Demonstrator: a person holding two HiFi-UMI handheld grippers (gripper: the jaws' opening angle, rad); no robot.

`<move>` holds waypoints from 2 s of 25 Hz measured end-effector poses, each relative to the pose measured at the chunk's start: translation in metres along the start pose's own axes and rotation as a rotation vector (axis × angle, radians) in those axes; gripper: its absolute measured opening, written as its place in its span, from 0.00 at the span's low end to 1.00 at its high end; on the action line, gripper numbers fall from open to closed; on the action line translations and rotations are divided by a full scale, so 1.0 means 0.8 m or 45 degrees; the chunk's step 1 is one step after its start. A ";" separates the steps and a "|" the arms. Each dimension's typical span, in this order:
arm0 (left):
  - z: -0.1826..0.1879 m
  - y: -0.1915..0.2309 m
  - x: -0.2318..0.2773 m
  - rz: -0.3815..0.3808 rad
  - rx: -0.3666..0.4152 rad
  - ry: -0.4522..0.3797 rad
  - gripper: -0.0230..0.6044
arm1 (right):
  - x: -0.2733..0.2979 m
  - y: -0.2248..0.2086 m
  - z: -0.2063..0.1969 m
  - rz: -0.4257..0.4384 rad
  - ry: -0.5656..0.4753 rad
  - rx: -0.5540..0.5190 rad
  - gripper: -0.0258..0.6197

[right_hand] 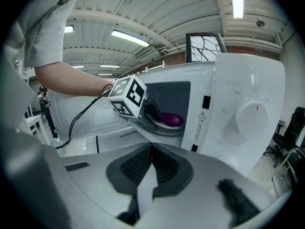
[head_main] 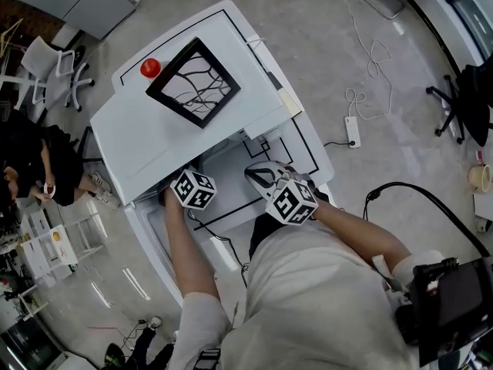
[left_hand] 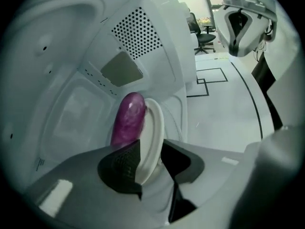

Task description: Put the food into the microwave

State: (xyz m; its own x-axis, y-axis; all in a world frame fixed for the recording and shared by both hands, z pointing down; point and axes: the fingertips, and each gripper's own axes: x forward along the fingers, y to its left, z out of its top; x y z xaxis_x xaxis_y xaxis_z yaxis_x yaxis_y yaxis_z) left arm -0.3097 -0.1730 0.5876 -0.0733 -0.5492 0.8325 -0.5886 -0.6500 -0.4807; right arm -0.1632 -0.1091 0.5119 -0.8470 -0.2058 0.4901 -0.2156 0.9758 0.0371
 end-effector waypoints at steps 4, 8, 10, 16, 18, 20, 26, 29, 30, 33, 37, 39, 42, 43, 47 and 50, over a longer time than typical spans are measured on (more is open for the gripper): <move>0.003 -0.005 -0.009 0.004 -0.023 -0.031 0.33 | -0.006 0.002 0.004 0.010 -0.007 -0.001 0.06; 0.005 -0.009 -0.017 0.043 0.013 -0.020 0.34 | -0.010 0.004 0.006 0.022 -0.016 -0.011 0.06; 0.007 -0.010 -0.023 0.074 0.007 -0.021 0.34 | -0.012 0.006 0.005 0.033 -0.015 -0.018 0.06; 0.011 -0.028 -0.043 0.125 -0.056 -0.023 0.34 | -0.018 0.014 0.006 0.073 -0.022 -0.046 0.06; 0.015 -0.039 -0.050 0.132 -0.099 -0.043 0.34 | -0.020 0.018 0.008 0.085 -0.029 -0.059 0.06; 0.018 -0.047 -0.057 0.155 -0.153 -0.064 0.33 | -0.021 0.021 0.010 0.101 -0.037 -0.073 0.06; 0.024 -0.059 -0.079 0.297 -0.333 -0.124 0.14 | -0.022 0.032 0.010 0.156 -0.049 -0.099 0.06; 0.024 -0.071 -0.090 0.320 -0.412 -0.142 0.09 | -0.024 0.039 0.014 0.187 -0.060 -0.103 0.06; 0.024 -0.075 -0.094 0.327 -0.441 -0.150 0.07 | -0.024 0.042 0.015 0.196 -0.065 -0.105 0.06; 0.029 -0.089 -0.102 0.323 -0.569 -0.190 0.05 | -0.024 0.050 0.018 0.220 -0.073 -0.117 0.06; 0.044 -0.115 -0.110 0.289 -0.730 -0.256 0.05 | -0.024 0.058 0.016 0.244 -0.071 -0.115 0.06; 0.052 -0.126 -0.114 0.287 -0.765 -0.280 0.05 | -0.024 0.060 0.015 0.253 -0.067 -0.116 0.06; 0.063 -0.134 -0.122 0.296 -0.850 -0.340 0.05 | -0.025 0.060 0.015 0.248 -0.066 -0.105 0.06; 0.068 -0.136 -0.126 0.293 -0.905 -0.374 0.05 | -0.025 0.059 0.015 0.244 -0.065 -0.097 0.06; 0.087 -0.146 -0.139 0.264 -1.091 -0.495 0.05 | -0.026 0.053 0.011 0.228 -0.060 -0.066 0.06; 0.096 -0.150 -0.151 0.272 -1.113 -0.524 0.05 | -0.028 0.047 0.011 0.213 -0.060 -0.041 0.06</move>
State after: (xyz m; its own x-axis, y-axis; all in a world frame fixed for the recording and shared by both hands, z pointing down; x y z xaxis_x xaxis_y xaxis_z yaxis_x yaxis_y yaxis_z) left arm -0.1683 -0.0693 0.5236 -0.0592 -0.8572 0.5116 -0.9950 0.0095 -0.0992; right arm -0.1570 -0.0682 0.4947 -0.8919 -0.0431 0.4502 -0.0548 0.9984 -0.0129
